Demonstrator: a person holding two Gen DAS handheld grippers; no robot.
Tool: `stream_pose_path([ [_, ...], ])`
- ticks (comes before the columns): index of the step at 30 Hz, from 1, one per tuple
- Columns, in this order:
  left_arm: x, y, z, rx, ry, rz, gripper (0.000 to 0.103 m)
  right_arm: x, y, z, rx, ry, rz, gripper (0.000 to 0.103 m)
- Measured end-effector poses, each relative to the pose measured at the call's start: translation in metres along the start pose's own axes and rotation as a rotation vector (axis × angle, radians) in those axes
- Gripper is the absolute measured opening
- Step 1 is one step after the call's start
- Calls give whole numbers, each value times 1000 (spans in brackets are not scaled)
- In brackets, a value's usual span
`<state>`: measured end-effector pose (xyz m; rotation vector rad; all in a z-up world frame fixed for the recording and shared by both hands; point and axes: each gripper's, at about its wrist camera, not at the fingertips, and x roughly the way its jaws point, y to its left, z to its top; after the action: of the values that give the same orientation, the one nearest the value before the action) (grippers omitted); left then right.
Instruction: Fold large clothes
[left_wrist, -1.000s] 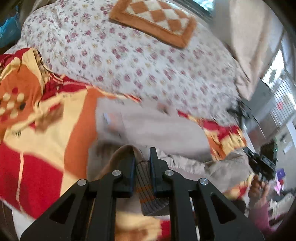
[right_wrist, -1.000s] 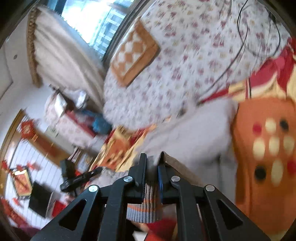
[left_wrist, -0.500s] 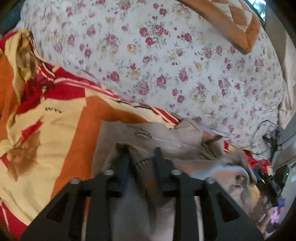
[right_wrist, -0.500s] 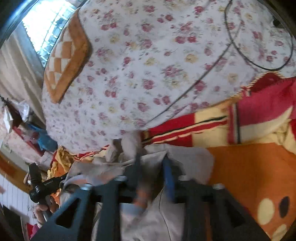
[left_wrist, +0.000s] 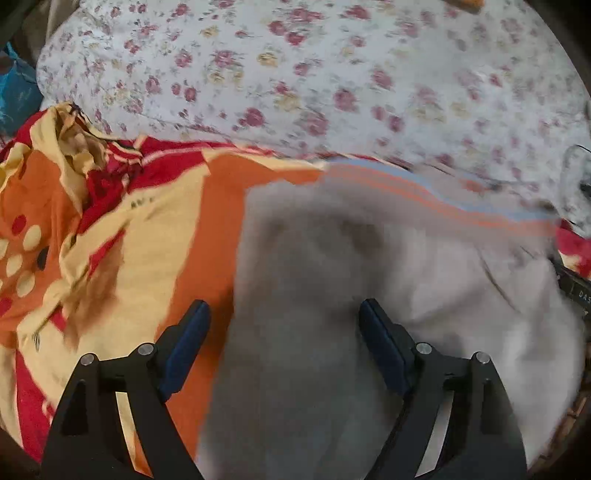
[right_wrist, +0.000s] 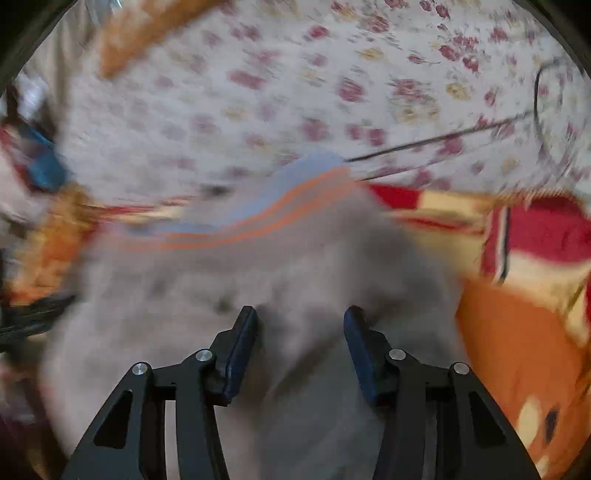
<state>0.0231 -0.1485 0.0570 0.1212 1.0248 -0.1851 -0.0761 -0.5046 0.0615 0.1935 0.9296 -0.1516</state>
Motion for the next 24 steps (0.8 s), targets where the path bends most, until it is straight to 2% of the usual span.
stream_pose_path([
  [2,7,8,14,-50,7,-2,84,2,-8,9,79,7,7,43],
  [3,5,16,23,-94,-1,-4,84,-7,-8,10,94,-9,22,47],
  [5,-5,23,28,-117,-22,-16,84,-33,-3,10,69,-52,56,49],
  [7,-21,26,27,-99,-50,-41,84,-59,11,7,27,-69,138,56],
  [9,-31,25,21,-86,-72,-45,84,-69,27,7,-4,-71,208,68],
  [11,-35,22,14,-82,-71,-40,84,-61,58,14,-69,-50,252,71],
  [13,-35,14,6,-54,-54,-49,84,-35,92,23,-151,-8,225,72],
  [16,-29,3,-2,7,-32,-3,84,13,122,25,-215,99,213,75],
  [17,-27,1,-4,25,-37,13,84,22,130,22,-244,103,168,65],
  [18,-26,0,-5,34,-44,15,84,28,134,22,-272,77,115,36],
  [19,-26,0,-6,39,-52,10,84,28,138,25,-286,32,97,19],
  [20,-26,1,-5,39,-53,10,84,26,140,30,-277,2,89,14],
  [22,-24,1,-1,29,-47,10,84,27,139,43,-242,-67,48,11],
  [24,-21,0,3,16,-43,11,85,40,141,48,-225,-54,29,11],
])
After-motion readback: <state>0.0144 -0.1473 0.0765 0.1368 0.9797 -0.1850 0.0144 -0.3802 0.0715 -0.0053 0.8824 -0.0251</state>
